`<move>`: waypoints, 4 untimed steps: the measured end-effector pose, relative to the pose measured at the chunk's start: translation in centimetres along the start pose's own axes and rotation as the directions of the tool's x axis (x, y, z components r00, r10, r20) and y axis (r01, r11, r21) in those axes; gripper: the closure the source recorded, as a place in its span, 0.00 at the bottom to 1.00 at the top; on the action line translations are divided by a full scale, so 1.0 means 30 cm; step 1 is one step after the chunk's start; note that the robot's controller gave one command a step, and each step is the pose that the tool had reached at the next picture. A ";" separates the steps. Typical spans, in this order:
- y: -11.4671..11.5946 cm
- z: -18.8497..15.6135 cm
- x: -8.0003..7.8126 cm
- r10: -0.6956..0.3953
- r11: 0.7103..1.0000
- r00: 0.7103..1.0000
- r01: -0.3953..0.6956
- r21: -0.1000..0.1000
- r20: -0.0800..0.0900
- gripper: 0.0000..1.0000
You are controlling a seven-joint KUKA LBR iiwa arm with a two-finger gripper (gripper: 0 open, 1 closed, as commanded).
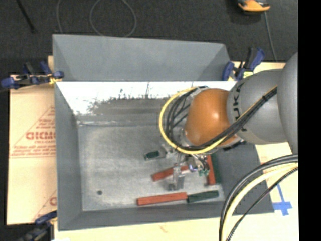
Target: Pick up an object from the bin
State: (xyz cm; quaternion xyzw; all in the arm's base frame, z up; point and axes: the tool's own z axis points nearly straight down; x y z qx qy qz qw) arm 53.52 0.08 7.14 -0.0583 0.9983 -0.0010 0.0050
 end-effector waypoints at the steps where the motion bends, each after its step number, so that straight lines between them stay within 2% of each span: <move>1: 0.013 -0.004 0.000 0.000 1.000 1.000 0.000 -0.003 -0.001 1.00; 2: 0.114 -0.003 -0.037 -0.354 0.935 0.935 0.354 -0.002 -0.002 1.00; 3: -0.013 -0.420 0.042 -0.362 0.932 0.932 0.362 0.000 0.000 1.00; 4: -0.003 -0.649 -0.036 -0.594 0.805 0.805 0.594 -0.001 0.001 1.00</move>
Offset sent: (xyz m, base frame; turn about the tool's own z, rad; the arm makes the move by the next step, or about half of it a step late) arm 0.0000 0.0000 0.0000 0.0000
